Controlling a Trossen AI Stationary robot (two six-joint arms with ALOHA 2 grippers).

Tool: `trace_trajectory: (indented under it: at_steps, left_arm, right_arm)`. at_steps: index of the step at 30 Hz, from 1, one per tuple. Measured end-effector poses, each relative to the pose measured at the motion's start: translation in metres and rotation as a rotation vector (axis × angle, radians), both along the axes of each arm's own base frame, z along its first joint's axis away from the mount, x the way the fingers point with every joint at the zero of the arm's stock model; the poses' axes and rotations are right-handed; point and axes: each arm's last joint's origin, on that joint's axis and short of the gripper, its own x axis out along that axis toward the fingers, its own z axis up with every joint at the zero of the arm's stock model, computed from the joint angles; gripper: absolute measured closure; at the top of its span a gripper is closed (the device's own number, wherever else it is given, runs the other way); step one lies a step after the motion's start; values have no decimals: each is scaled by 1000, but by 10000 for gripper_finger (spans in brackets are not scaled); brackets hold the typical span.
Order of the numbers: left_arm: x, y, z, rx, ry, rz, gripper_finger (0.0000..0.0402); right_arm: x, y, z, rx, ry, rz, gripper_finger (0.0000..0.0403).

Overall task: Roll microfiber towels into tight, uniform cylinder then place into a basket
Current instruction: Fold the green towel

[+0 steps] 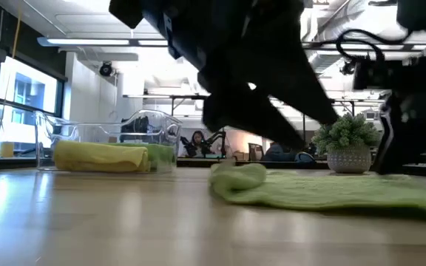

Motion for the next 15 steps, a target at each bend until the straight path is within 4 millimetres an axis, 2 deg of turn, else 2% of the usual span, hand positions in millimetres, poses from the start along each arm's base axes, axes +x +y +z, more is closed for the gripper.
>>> trace_trajectory:
  at_steps: [4,8,11,15]
  left_arm:
    - [0,1,9,89,-39,-82,172]
    - [-2,6,9,205,-17,-140,172]
    - [-5,10,7,324,23,-169,172]
    - [-10,16,3,518,104,-185,172]
  right_arm:
    - [-3,2,23,77,-120,-9,254]
    - [7,23,39,194,-357,65,254]
    - [13,41,36,194,-463,133,254]
    - [19,55,15,166,-475,144,254]
